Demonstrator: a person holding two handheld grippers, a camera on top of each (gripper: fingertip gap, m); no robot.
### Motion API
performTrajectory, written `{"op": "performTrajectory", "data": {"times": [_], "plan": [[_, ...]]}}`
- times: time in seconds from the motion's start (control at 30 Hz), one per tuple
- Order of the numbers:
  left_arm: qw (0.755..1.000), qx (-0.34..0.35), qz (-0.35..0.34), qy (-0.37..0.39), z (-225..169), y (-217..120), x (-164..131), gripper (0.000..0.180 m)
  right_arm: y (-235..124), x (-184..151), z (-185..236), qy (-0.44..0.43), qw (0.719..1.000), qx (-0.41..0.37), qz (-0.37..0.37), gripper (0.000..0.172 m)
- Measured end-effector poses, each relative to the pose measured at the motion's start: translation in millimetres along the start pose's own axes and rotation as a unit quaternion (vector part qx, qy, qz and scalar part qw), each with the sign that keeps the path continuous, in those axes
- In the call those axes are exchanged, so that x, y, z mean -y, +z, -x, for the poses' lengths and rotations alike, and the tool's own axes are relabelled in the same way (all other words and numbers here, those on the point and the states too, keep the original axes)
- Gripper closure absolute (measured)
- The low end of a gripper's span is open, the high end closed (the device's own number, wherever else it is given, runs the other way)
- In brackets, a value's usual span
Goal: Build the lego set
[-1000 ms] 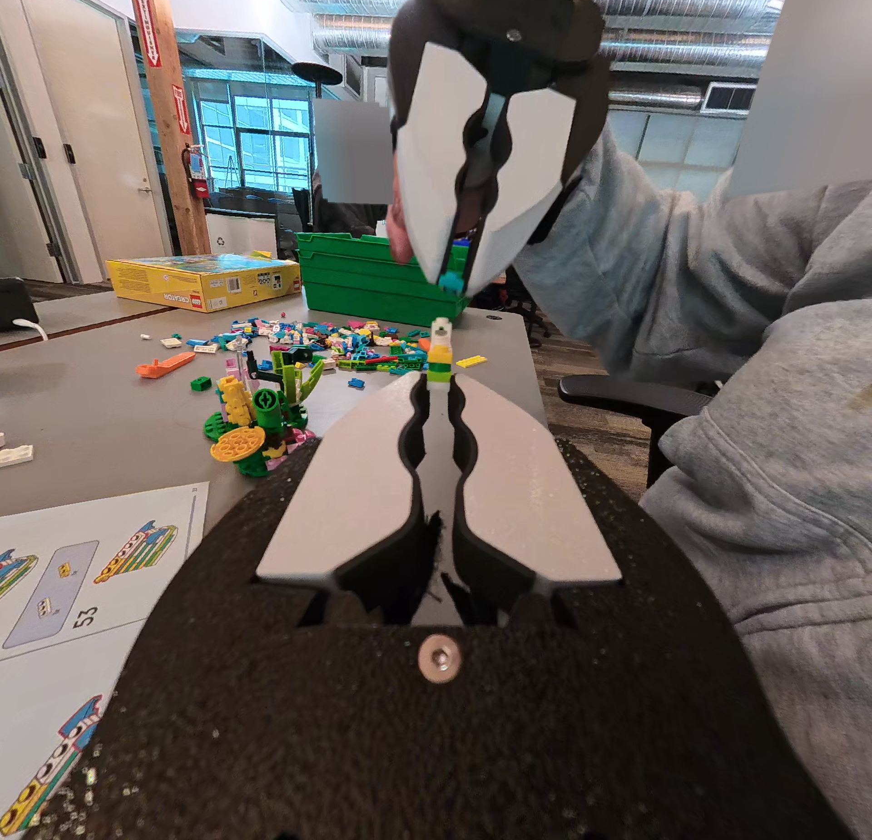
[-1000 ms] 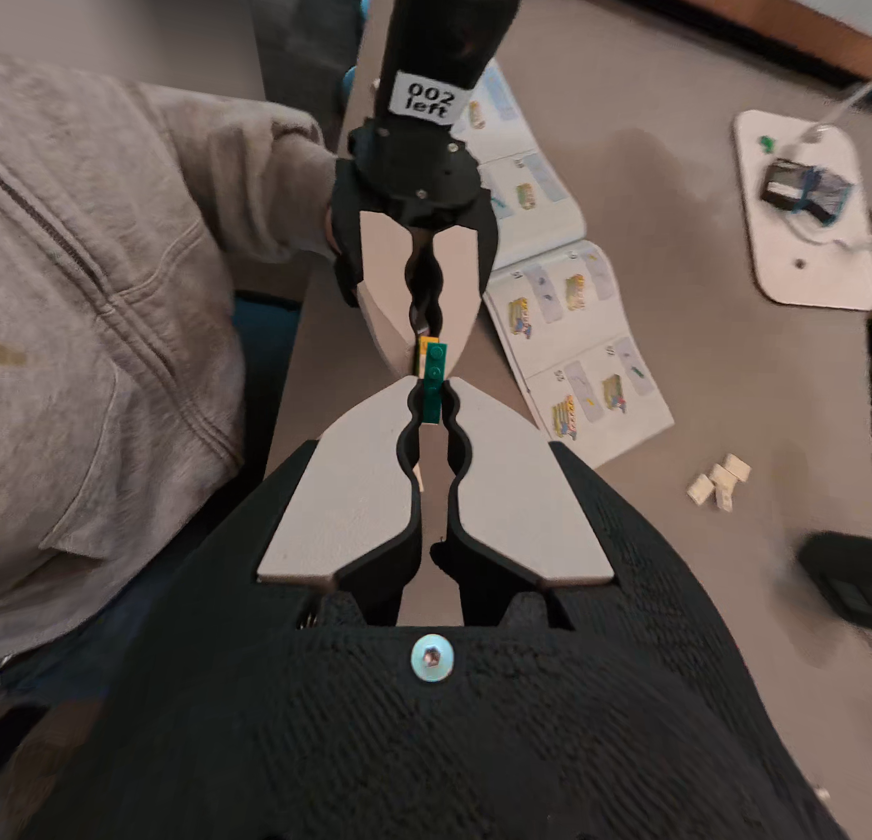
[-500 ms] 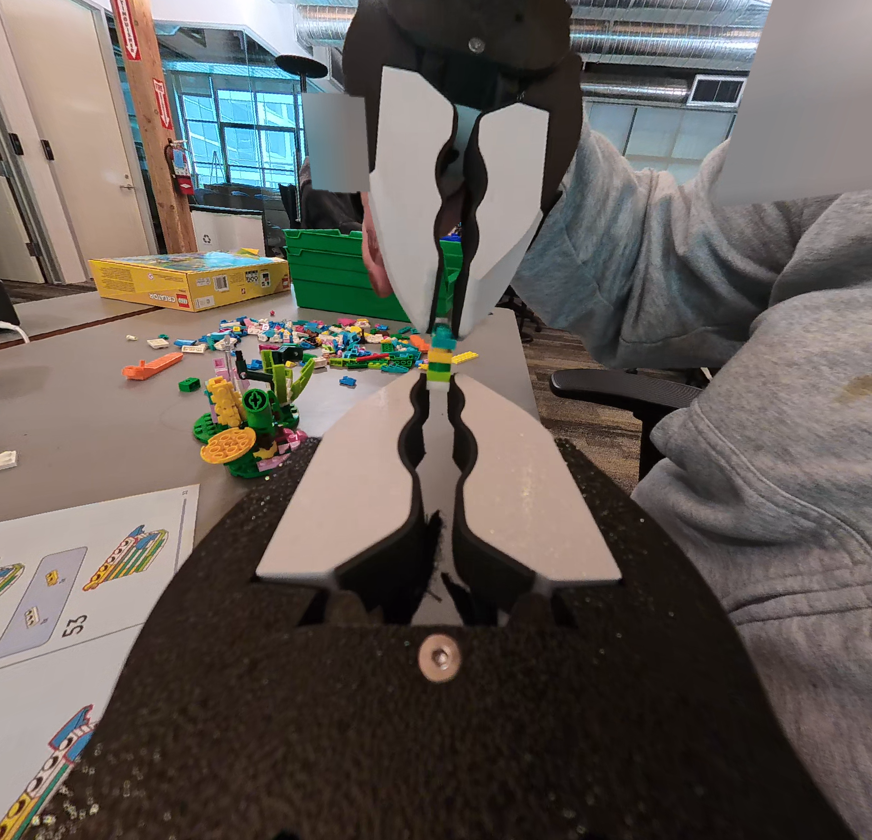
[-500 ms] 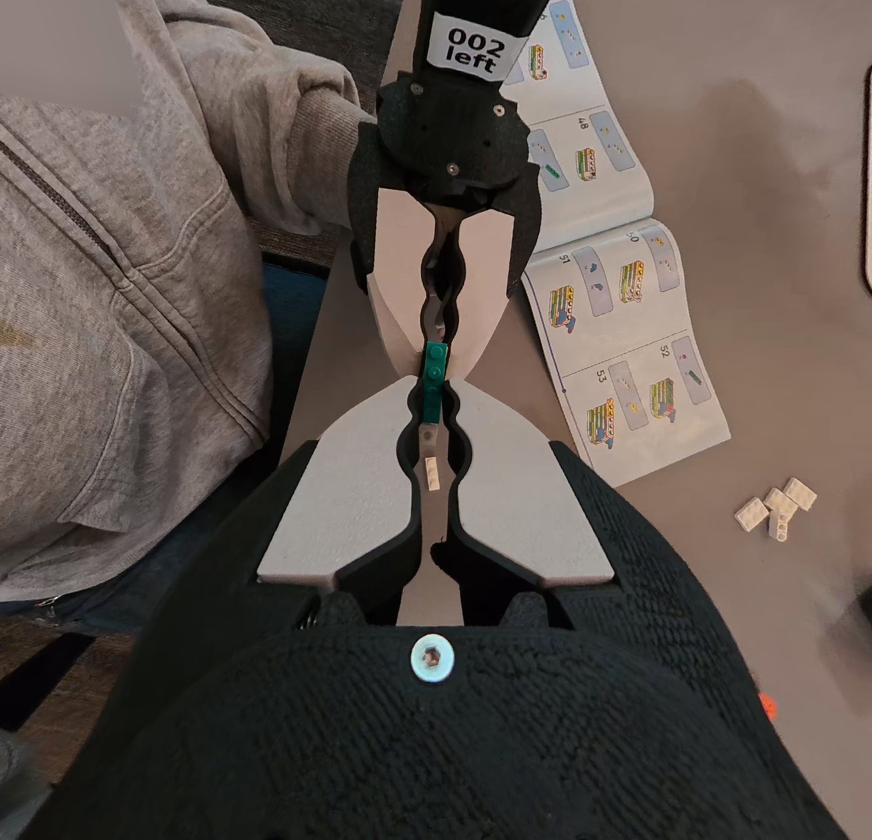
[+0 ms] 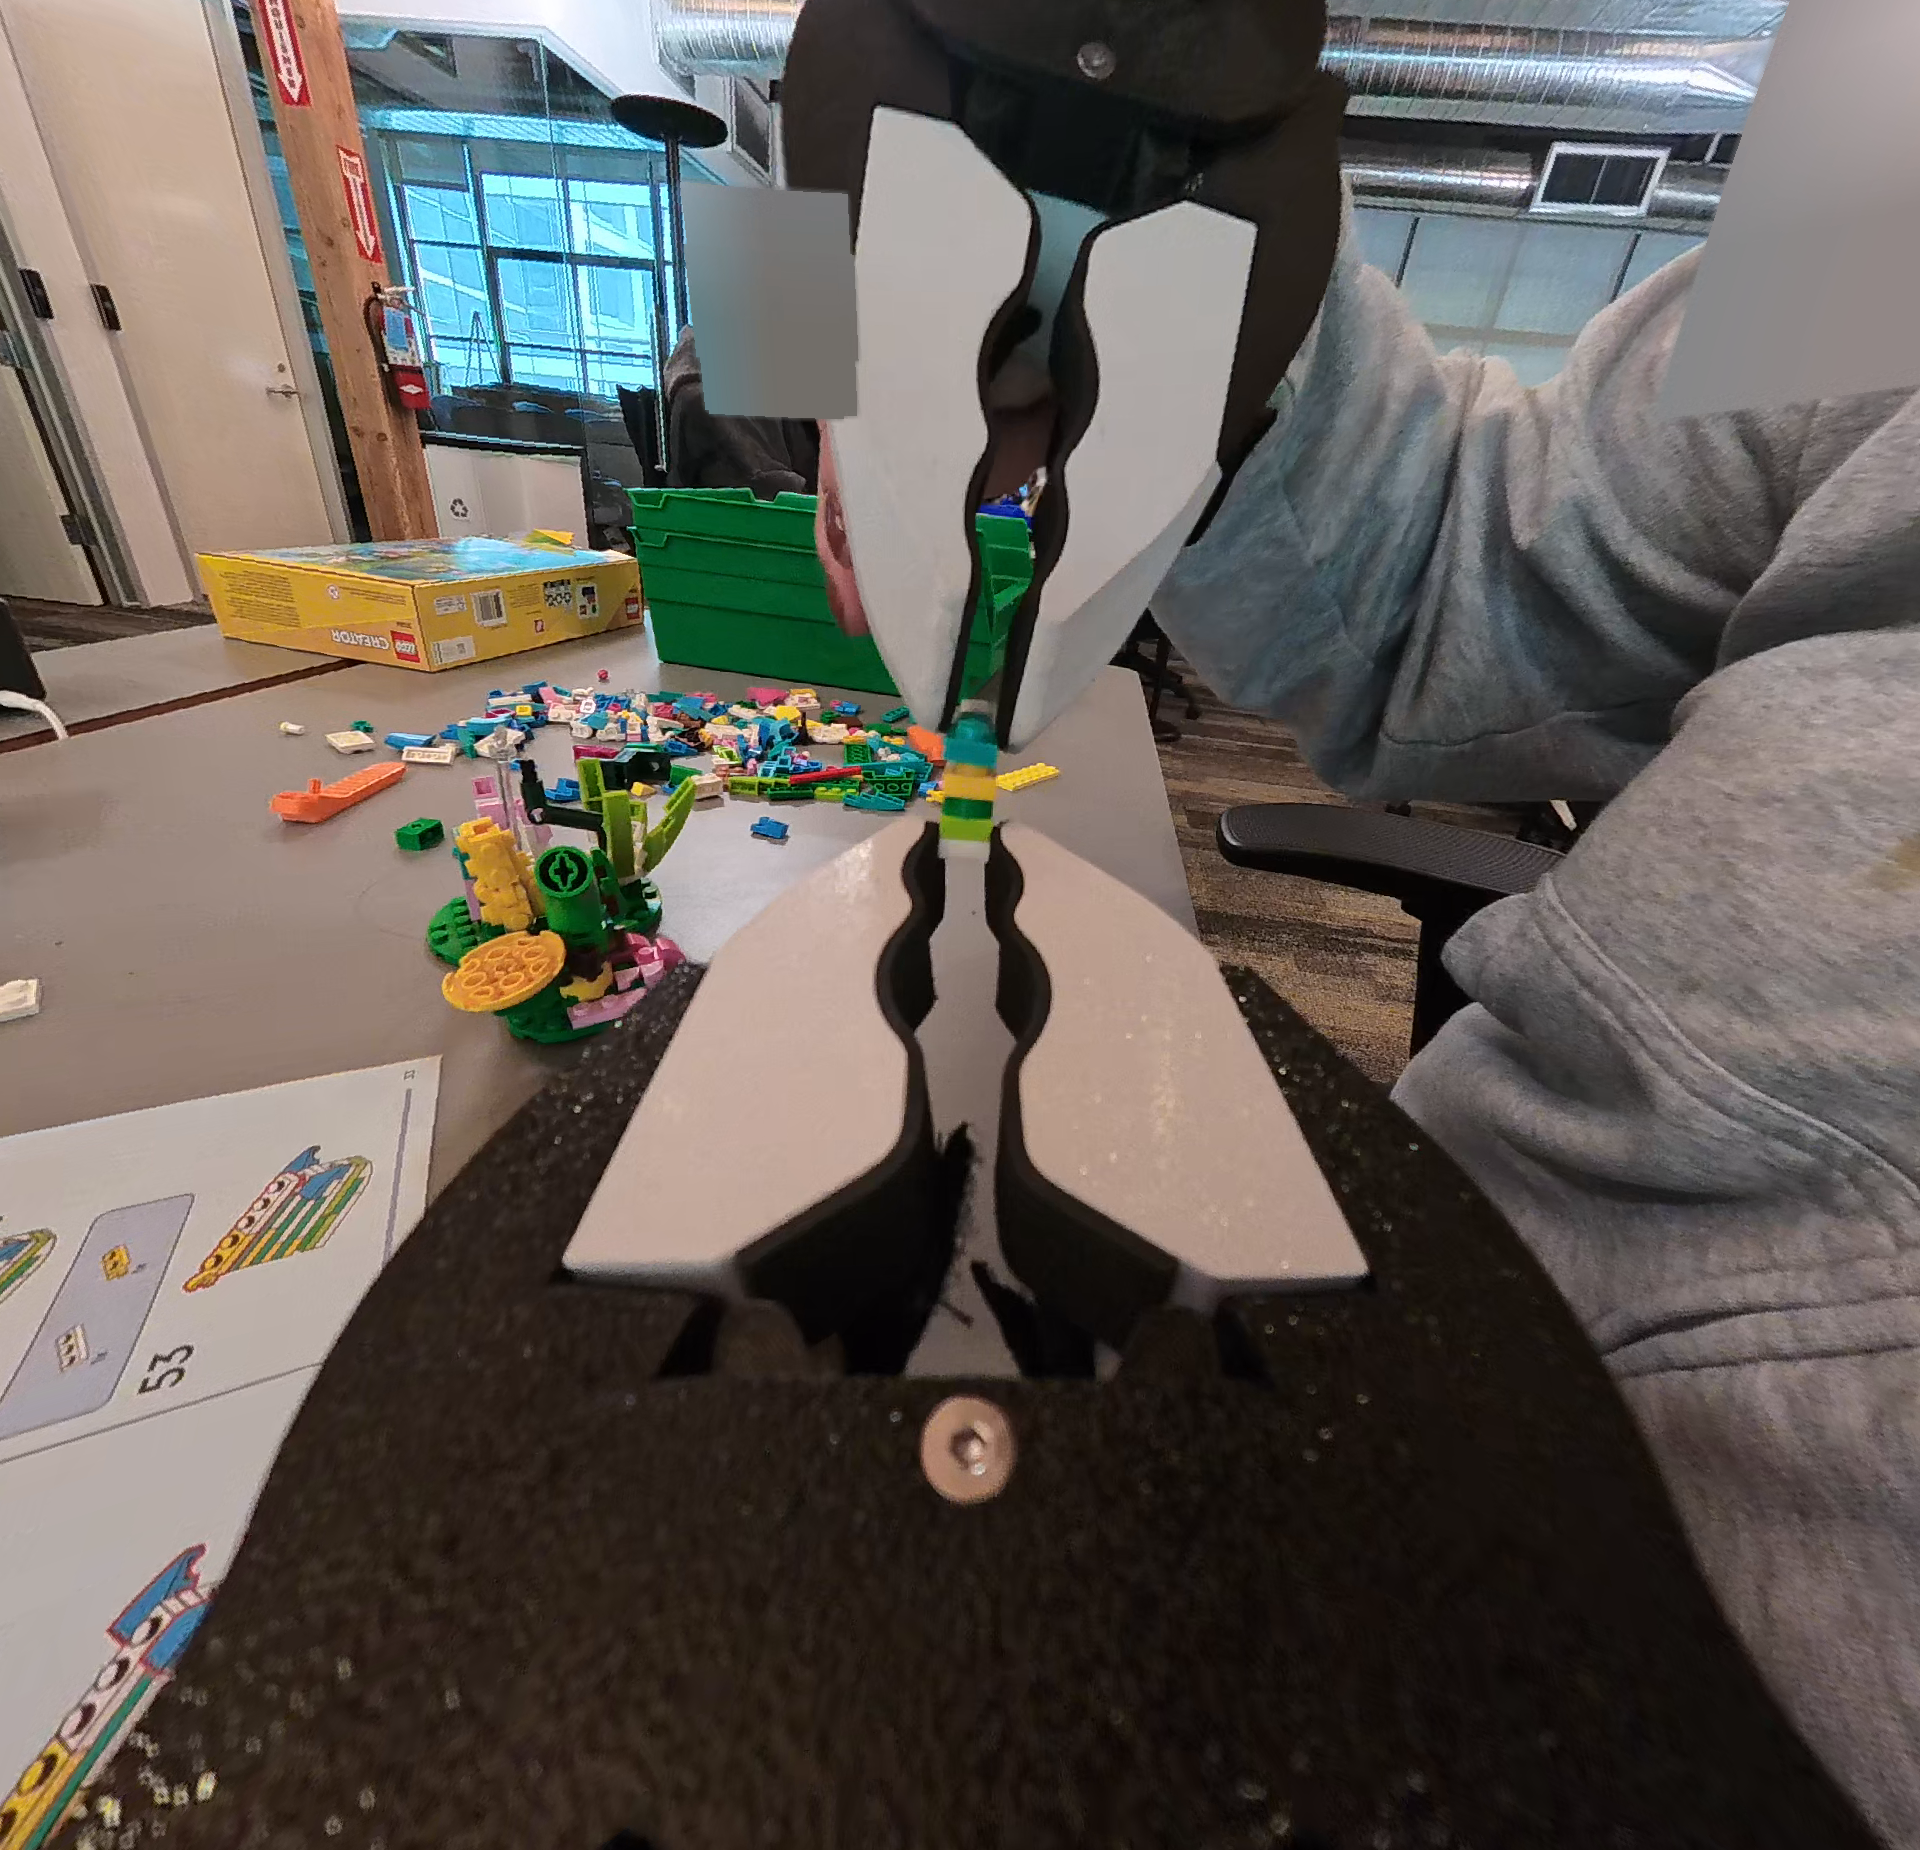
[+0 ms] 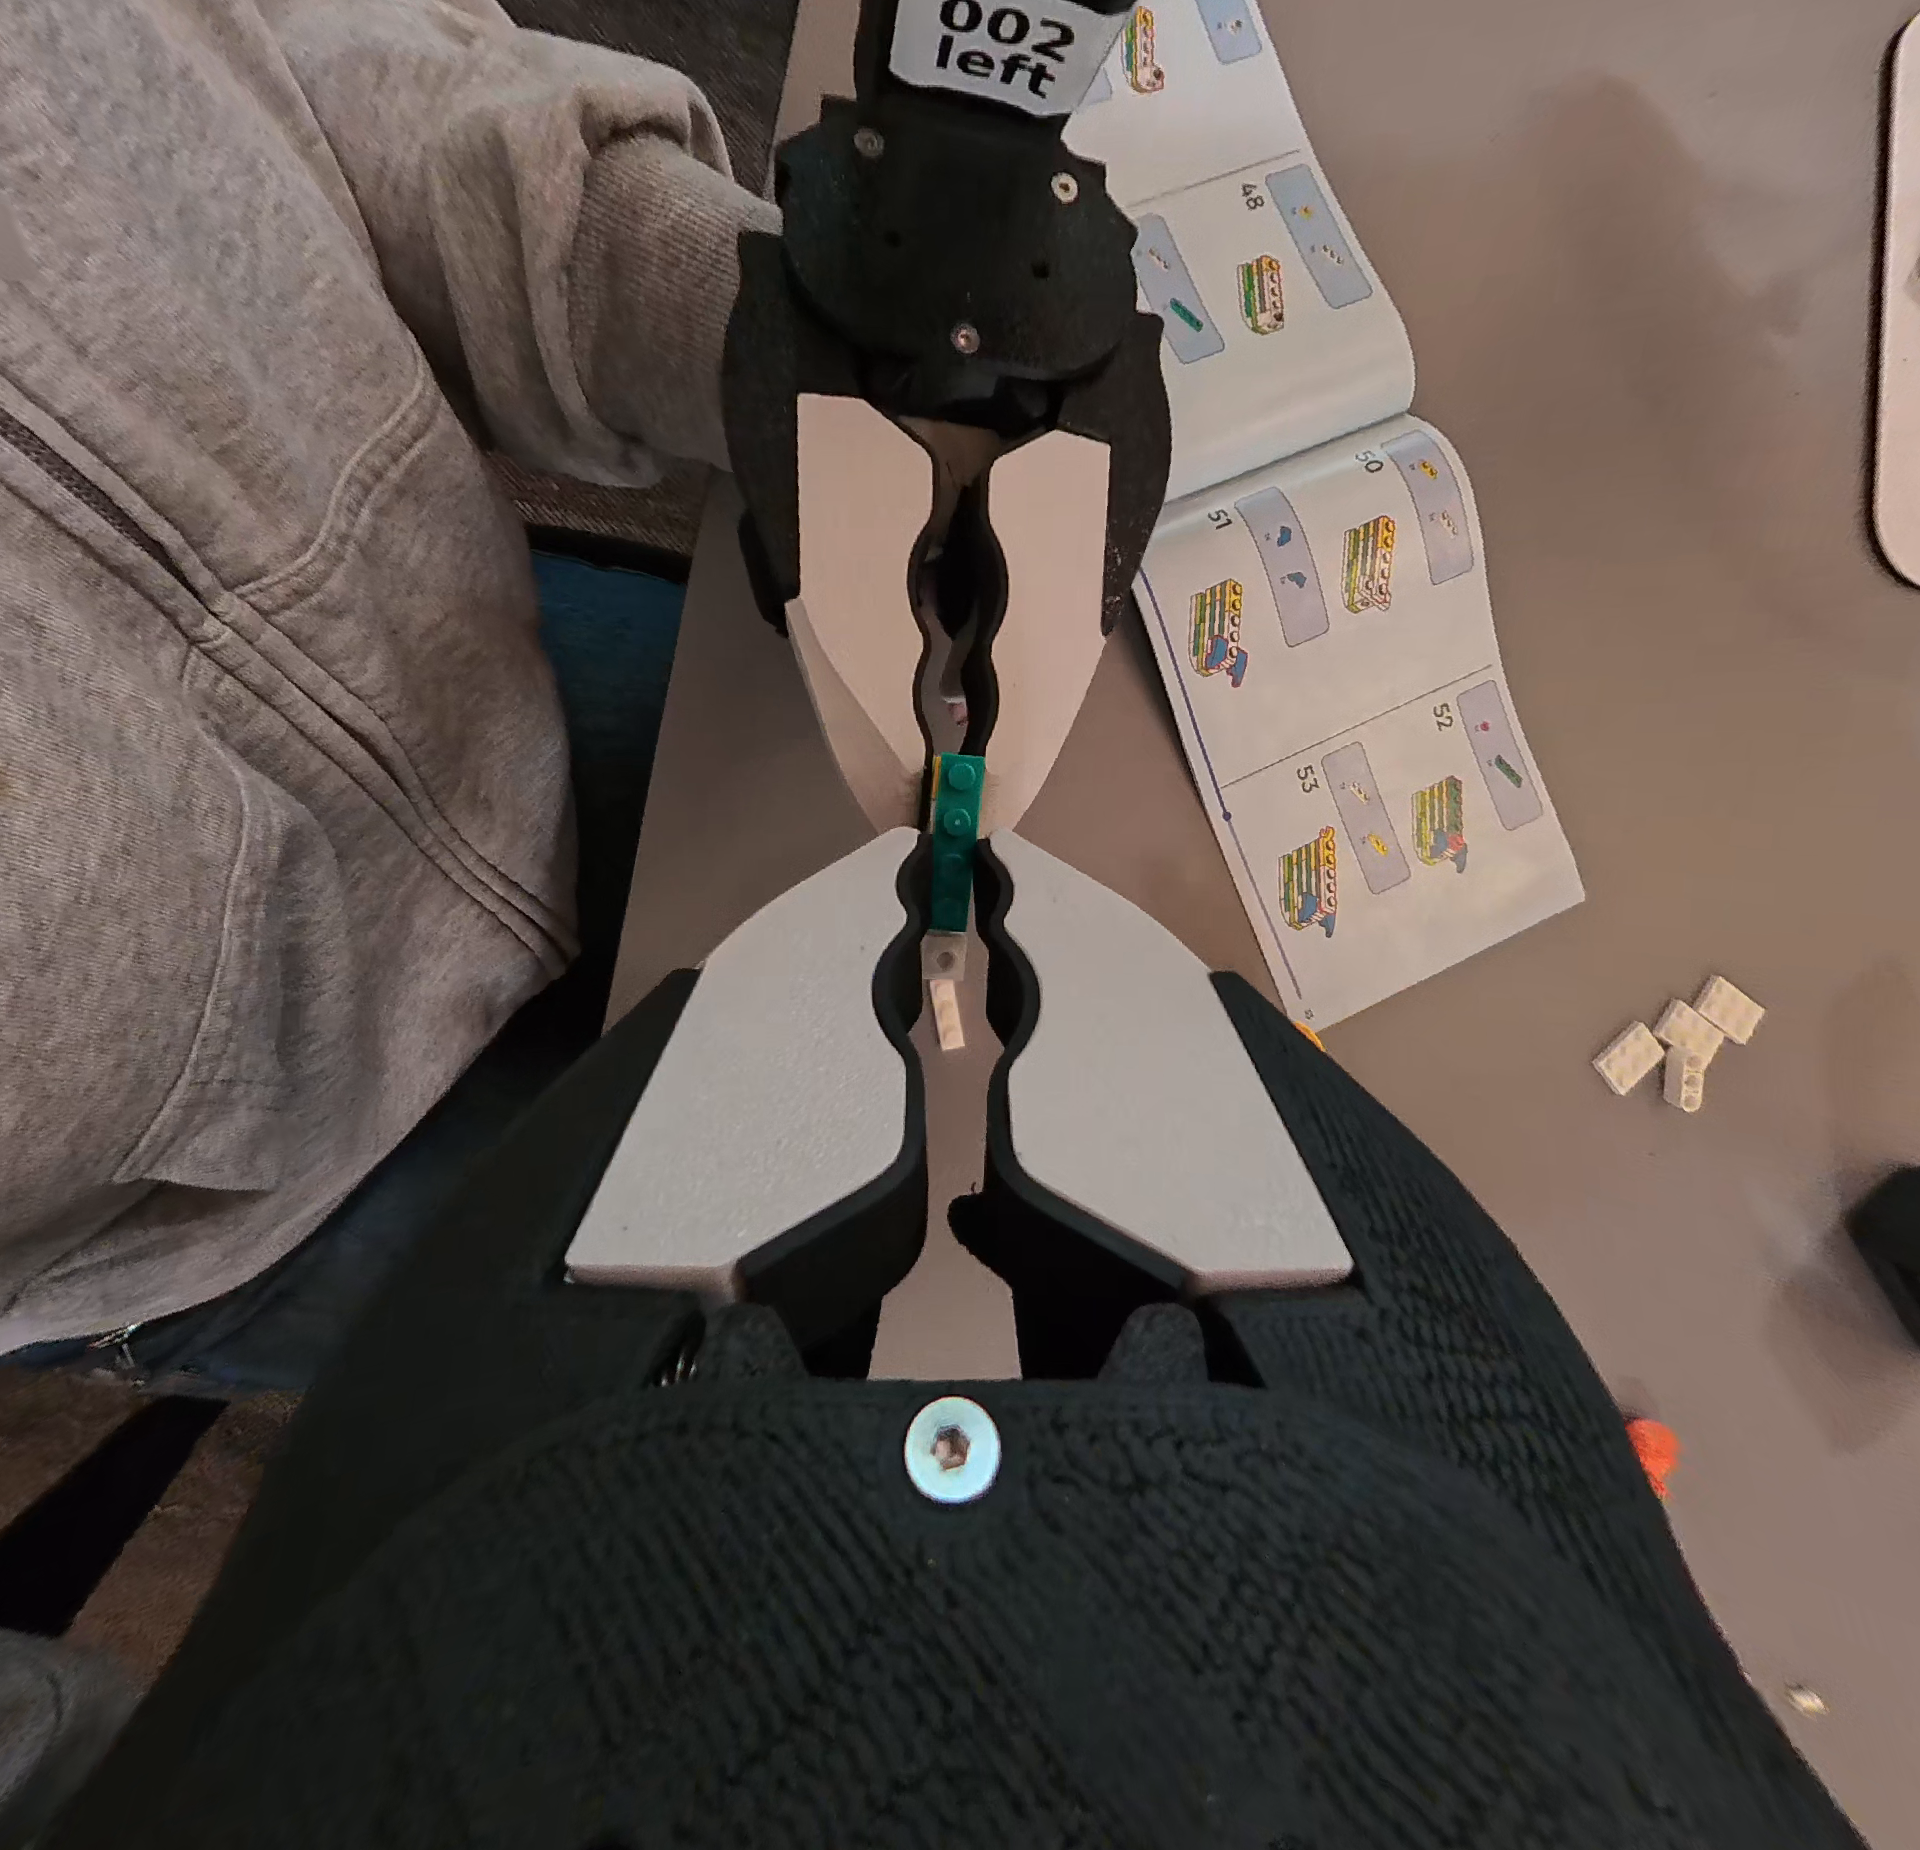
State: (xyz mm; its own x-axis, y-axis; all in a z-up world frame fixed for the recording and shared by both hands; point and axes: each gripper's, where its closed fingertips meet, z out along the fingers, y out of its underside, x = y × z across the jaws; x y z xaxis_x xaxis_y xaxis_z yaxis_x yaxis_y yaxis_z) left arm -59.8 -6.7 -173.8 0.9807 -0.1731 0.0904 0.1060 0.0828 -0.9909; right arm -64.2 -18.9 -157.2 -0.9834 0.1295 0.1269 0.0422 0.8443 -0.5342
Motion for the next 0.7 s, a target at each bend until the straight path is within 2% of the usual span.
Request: {"op": "performTrajectory", "data": {"times": [0.43,0.6,0.7], "plan": [[1.0,0.002,-0.002,-0.001,1.1,-0.5,0.5,0.173,0.2,-0.1,-0.7,-0.031,0.999,-0.027,0.006,0.163],[0.999,0.021,-0.014,-0.024,9.6,-3.6,3.3,0.173,-7.6,2.3,-8.4,-0.057,0.994,-0.093,-0.01,0.14],[0.997,0.032,-0.032,-0.058,17.1,-8.4,6.7,0.173,-11.3,8.3,-14.7,-0.132,0.972,-0.189,-0.035,0.124]]}}
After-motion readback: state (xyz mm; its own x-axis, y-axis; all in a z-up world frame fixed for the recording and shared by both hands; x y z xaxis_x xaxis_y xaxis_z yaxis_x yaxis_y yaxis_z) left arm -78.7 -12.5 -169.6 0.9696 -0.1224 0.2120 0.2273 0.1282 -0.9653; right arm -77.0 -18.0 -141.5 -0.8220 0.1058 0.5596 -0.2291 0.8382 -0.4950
